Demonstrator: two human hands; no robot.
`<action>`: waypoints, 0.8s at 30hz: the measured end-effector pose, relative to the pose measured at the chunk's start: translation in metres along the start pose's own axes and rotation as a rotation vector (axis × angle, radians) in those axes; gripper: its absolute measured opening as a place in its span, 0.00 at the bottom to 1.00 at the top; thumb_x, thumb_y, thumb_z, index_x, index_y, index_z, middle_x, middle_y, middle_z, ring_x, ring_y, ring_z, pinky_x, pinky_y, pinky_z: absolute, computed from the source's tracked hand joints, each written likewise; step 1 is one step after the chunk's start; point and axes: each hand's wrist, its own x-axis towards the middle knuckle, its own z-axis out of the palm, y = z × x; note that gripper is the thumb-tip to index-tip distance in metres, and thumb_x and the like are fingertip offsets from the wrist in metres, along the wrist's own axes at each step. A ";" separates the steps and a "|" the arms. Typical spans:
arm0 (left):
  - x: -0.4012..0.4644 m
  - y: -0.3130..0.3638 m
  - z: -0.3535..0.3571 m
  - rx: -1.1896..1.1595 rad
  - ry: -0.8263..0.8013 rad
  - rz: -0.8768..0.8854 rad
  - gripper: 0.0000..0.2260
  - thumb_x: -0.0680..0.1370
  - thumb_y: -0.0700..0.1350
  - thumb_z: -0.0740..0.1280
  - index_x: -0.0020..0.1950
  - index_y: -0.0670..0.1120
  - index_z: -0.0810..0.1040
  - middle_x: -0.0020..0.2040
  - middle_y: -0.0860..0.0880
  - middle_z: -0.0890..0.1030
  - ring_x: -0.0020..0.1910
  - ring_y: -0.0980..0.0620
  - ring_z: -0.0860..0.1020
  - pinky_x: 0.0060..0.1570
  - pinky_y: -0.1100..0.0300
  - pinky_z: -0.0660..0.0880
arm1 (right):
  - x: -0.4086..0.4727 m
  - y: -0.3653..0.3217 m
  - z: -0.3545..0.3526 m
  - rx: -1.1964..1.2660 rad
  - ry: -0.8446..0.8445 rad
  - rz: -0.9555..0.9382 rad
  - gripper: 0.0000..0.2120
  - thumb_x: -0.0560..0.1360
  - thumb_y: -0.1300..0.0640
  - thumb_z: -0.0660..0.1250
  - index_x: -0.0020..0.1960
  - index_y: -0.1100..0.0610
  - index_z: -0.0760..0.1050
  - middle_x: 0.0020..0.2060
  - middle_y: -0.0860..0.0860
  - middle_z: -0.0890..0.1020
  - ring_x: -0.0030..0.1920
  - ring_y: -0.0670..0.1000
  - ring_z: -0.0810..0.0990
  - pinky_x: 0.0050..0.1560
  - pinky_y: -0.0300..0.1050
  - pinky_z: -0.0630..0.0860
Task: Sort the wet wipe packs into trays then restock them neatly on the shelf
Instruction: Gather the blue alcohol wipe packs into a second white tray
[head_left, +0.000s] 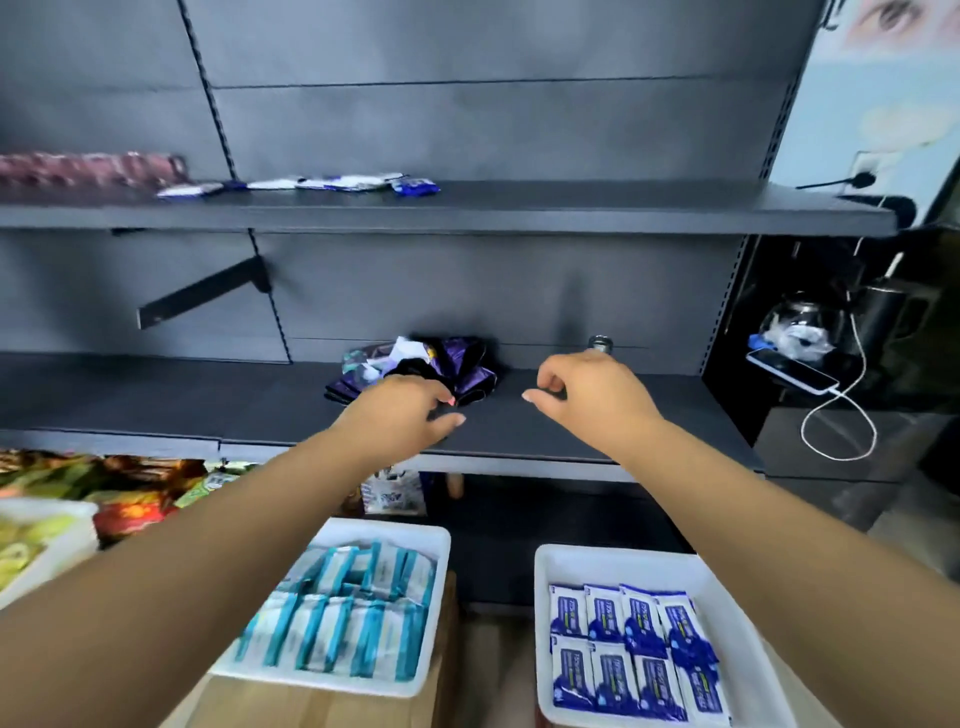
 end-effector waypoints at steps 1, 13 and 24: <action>-0.006 -0.001 -0.012 0.018 0.019 0.006 0.16 0.78 0.54 0.61 0.61 0.47 0.76 0.57 0.47 0.79 0.57 0.48 0.74 0.52 0.59 0.70 | 0.000 -0.007 -0.007 -0.002 0.014 -0.014 0.13 0.77 0.46 0.62 0.52 0.55 0.76 0.49 0.50 0.81 0.56 0.51 0.73 0.53 0.45 0.72; 0.027 -0.068 -0.084 -0.056 0.157 -0.039 0.16 0.78 0.56 0.60 0.57 0.47 0.77 0.56 0.48 0.78 0.58 0.48 0.73 0.56 0.57 0.70 | 0.052 -0.051 -0.040 -0.095 0.099 -0.058 0.13 0.77 0.46 0.61 0.53 0.54 0.75 0.51 0.48 0.79 0.58 0.50 0.70 0.57 0.42 0.67; 0.135 -0.236 -0.120 -0.122 0.231 -0.139 0.16 0.79 0.55 0.59 0.56 0.45 0.77 0.56 0.46 0.80 0.57 0.46 0.75 0.50 0.59 0.68 | 0.222 -0.125 0.007 0.014 0.181 0.082 0.13 0.76 0.45 0.62 0.51 0.54 0.76 0.51 0.49 0.80 0.59 0.50 0.70 0.54 0.42 0.67</action>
